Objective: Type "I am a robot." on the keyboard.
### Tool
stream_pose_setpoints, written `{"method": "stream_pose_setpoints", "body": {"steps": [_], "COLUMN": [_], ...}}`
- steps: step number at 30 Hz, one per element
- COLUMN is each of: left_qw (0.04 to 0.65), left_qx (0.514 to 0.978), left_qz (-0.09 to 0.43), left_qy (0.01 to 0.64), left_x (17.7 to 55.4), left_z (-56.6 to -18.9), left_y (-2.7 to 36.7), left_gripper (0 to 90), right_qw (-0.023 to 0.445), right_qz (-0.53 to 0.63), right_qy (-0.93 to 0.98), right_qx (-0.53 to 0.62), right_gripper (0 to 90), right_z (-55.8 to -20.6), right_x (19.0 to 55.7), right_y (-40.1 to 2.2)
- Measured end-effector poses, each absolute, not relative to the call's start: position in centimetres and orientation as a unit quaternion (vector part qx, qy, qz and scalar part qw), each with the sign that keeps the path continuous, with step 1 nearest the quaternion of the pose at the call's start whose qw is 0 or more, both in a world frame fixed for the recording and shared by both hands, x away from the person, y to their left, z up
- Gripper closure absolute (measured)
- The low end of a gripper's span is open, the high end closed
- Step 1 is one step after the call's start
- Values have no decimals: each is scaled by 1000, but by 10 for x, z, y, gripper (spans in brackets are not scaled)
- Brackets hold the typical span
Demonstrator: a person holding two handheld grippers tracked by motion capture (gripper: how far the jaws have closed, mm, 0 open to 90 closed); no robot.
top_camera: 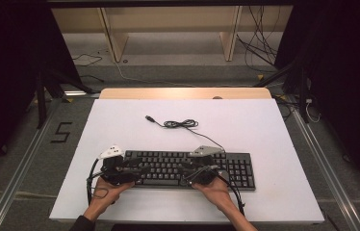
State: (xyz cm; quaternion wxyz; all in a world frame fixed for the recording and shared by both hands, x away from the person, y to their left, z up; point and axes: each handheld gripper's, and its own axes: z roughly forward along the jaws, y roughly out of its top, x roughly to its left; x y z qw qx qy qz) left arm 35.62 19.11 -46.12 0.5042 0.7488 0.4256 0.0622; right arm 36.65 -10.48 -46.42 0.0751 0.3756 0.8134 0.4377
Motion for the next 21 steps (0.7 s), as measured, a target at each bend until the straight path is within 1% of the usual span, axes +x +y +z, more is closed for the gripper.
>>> {"method": "stream_pose_setpoints", "body": {"steps": [6,11,16,21], "left_qw": [508,511,508,509], "left_qx": [747,747,750,749], "left_qz": [68,72,76,82], "left_qy": [423,420,417,416], "left_x": [351,346,345,344], "left_z": [-461,-461,-462,-462], "left_y": [194,196,196,197], "left_gripper": [349,335,323,317], "right_qw": [77,86,89,90], "right_qz": [428,420,415,409], "right_qy": [816,818,817,820], "right_qx": [380,385,390,390], "right_gripper": [831,871,900,900], "right_z": [-467,-468,-470,-473], "right_x": [372,376,381,385], "right_y": [-103,-101,-100,-96]}}
